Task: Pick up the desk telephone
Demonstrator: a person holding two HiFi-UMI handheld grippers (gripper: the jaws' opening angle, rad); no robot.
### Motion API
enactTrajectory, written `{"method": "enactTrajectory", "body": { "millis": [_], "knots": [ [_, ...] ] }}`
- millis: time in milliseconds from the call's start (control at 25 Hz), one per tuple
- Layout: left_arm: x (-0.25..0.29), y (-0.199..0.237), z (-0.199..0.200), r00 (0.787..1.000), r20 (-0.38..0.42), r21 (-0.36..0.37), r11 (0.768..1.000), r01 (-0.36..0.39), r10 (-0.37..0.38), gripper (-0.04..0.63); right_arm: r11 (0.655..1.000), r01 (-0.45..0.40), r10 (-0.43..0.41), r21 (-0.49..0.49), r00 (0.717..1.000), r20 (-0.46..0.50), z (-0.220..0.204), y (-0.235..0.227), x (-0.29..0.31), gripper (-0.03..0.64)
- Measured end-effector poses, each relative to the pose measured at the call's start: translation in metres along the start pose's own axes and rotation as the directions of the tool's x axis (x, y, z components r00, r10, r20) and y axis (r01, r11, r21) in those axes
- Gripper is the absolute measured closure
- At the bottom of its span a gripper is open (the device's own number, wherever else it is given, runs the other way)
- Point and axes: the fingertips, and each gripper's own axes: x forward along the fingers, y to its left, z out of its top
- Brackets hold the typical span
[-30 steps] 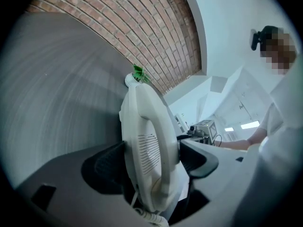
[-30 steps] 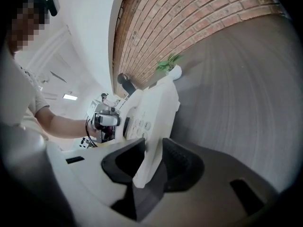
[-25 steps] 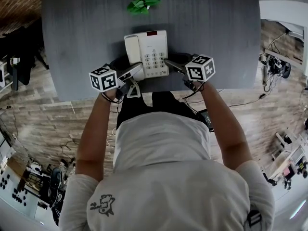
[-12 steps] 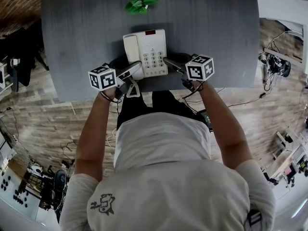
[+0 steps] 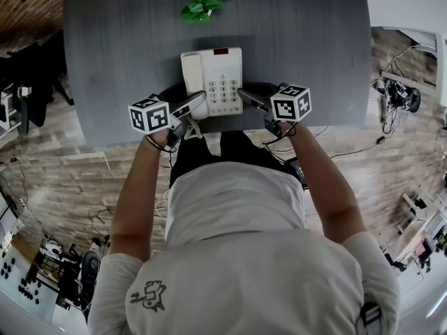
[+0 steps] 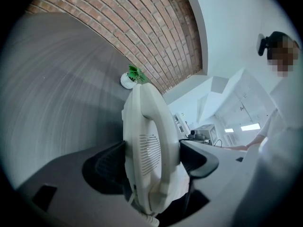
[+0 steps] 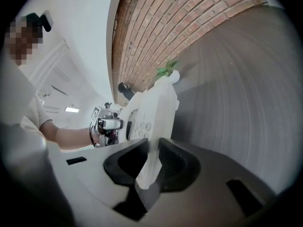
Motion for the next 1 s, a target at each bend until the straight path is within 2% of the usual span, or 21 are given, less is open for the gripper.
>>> {"method": "enactTrajectory", "body": {
  "millis": [400,1000],
  "knots": [
    [-0.006,-0.039,0.011,0.999,0.039,0.036,0.999,-0.01,0.008,0.221,0.997,0.02,-0.017,-0.073,0.999,0.032,0.027,0.022,-0.033,0.543],
    [-0.033,-0.071,0.021,0.993,0.113,0.074,0.996,-0.055,0.046,0.224,0.993,-0.033,0.041,-0.113,0.997,0.066,0.041,0.054,-0.047,0.546]
  ]
}}
